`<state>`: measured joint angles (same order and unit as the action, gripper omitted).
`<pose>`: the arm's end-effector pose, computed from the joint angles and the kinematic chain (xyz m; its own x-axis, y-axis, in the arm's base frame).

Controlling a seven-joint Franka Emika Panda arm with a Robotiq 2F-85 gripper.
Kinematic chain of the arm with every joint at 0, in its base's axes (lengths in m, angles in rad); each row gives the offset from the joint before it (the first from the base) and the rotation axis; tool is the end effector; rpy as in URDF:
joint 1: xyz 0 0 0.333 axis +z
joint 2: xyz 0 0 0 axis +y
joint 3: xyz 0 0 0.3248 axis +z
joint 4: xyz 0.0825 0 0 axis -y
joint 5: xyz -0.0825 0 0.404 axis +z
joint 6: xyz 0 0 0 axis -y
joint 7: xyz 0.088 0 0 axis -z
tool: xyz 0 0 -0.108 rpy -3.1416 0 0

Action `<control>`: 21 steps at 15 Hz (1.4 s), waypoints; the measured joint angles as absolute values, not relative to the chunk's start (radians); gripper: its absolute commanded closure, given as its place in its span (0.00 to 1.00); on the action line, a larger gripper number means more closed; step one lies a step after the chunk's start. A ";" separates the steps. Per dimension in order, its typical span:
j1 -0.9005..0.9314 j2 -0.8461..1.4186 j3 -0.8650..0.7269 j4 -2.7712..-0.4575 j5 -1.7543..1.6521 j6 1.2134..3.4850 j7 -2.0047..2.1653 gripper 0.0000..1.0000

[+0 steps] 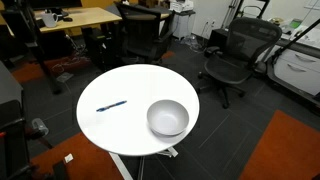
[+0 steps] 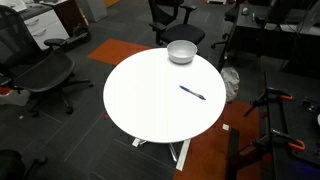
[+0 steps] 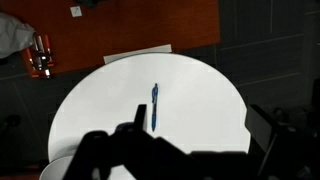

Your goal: Pick the pen and put it in the bowl

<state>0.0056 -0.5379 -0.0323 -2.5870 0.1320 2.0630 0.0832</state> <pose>0.3908 -0.0033 0.4352 0.9861 -0.1662 -0.0021 -0.1650 -0.9772 -0.1335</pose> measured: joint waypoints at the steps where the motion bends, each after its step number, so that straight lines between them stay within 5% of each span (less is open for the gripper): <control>1: 0.006 -0.538 -0.032 -2.587 0.132 2.063 0.083 0.00; 11: 0.000 -0.500 -0.016 -2.586 0.104 2.101 0.093 0.00; 21: -0.020 -0.098 0.049 -2.588 -0.085 2.513 0.327 0.00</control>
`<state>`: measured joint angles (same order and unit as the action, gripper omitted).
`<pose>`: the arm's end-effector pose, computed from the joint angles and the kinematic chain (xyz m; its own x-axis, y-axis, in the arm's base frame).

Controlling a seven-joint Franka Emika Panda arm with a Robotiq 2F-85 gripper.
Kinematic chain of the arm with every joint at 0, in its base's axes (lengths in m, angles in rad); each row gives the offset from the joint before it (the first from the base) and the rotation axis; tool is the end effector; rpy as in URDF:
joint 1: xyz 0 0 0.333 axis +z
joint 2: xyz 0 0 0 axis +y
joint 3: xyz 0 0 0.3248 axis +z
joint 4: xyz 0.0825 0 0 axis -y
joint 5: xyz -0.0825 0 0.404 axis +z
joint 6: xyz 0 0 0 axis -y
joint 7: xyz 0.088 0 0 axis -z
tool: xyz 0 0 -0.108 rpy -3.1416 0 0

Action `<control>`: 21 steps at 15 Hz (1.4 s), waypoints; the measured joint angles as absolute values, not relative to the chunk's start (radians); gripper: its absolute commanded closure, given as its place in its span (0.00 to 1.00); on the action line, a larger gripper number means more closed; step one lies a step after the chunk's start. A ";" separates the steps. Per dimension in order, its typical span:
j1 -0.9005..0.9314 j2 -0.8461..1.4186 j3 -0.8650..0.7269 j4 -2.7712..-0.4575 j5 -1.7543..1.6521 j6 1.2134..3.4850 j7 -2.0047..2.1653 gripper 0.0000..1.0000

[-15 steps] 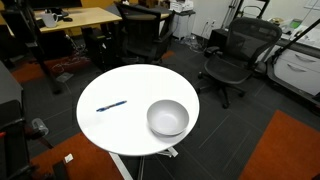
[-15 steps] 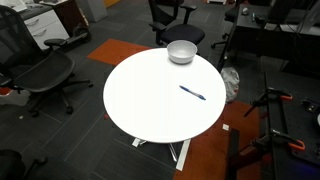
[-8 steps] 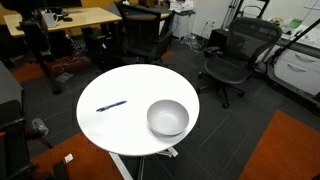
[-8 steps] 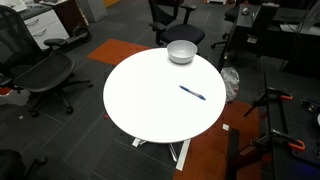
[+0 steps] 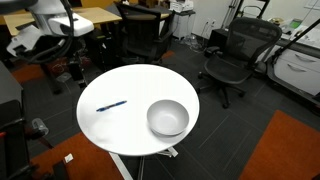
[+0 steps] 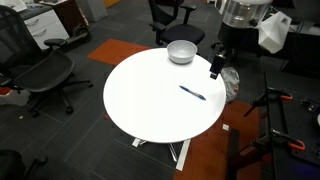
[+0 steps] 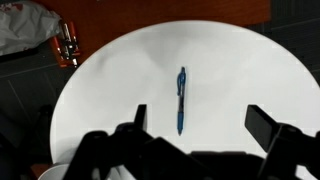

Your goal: Pick the pen and put it in the bowl

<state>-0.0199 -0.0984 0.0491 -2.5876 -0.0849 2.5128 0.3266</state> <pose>0.4513 0.0135 0.2874 0.9733 -0.2264 0.0383 -0.2281 -0.9725 0.0464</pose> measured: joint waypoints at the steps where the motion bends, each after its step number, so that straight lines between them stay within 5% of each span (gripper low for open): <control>1: -0.021 -0.057 0.048 -2.587 -0.099 2.555 0.354 0.00; 21: 0.052 0.413 -0.081 -2.344 -0.107 2.751 0.380 0.00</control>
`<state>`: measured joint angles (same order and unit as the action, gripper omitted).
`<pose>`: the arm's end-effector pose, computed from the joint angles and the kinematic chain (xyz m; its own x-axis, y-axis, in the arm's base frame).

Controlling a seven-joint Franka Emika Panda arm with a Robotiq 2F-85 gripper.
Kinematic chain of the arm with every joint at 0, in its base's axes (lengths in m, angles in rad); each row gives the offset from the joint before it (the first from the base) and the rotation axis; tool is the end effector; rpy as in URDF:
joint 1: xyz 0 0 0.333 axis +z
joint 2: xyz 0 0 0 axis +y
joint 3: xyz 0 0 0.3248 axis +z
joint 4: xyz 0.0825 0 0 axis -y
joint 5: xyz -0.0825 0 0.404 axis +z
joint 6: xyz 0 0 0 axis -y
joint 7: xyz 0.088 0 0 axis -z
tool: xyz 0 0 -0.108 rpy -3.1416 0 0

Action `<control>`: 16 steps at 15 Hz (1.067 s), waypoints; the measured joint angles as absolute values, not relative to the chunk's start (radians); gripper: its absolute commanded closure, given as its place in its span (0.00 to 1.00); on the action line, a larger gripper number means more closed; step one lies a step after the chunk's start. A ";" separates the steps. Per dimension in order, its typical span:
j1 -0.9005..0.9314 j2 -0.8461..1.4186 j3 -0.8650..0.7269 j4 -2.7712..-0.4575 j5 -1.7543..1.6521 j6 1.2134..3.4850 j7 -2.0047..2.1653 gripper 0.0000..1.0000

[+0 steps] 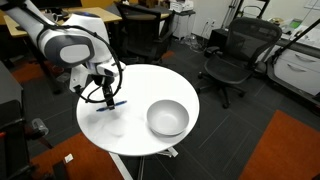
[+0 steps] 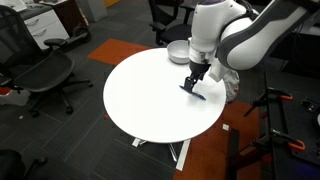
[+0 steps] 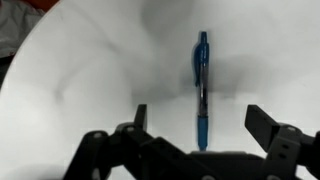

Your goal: Pick the pen and put it in the bowl

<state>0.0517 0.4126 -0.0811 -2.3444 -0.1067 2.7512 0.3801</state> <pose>0.5211 -0.0136 0.1459 0.9542 -0.2987 0.0178 -0.2992 -0.9516 0.0708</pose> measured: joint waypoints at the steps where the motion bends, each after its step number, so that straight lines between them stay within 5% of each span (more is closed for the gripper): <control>1: 0.054 0.424 -0.083 -2.335 -0.106 2.751 0.380 0.00; 10: 0.064 0.491 -0.092 -2.282 -0.098 2.751 0.379 0.00; 11: 0.064 0.495 -0.092 -2.280 -0.097 2.751 0.379 0.25; 16: 0.064 0.511 -0.092 -2.268 -0.095 2.751 0.378 0.58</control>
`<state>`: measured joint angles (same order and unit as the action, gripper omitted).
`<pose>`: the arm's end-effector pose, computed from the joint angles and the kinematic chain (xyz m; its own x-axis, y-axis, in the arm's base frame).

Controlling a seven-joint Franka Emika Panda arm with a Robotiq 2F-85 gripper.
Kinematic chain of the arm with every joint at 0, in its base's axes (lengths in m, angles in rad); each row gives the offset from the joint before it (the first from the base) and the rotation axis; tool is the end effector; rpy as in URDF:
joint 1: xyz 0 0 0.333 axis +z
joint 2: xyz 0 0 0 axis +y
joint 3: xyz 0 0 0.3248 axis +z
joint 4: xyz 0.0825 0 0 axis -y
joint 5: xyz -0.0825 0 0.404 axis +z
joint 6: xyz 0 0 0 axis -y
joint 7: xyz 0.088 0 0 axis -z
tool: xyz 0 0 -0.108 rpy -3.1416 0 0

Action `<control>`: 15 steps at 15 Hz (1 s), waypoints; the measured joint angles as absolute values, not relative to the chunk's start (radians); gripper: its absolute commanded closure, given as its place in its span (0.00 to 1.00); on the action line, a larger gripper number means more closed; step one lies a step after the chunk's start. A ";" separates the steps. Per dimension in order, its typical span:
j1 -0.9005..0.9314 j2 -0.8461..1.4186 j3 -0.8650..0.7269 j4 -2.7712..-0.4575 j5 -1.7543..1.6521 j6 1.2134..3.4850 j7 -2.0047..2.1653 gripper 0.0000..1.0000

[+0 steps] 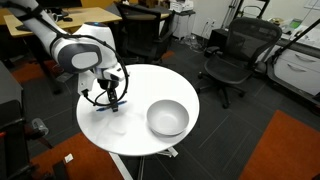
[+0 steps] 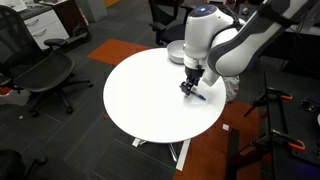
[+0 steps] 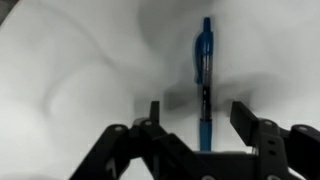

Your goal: Pick the pen and put it in the bowl

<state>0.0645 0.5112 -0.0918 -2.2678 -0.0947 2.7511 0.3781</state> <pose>0.5363 -0.0142 0.1180 0.9535 -0.3015 -0.0003 -0.3004 -0.9501 0.0844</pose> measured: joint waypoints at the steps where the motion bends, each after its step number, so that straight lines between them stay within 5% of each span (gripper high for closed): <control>1: 0.065 0.513 -0.092 -2.267 -0.094 2.751 0.378 0.66; 6: 0.066 0.516 -0.092 -2.263 -0.092 2.751 0.378 1.00; 15: 0.067 0.453 -0.104 -2.248 -0.007 2.708 0.394 0.97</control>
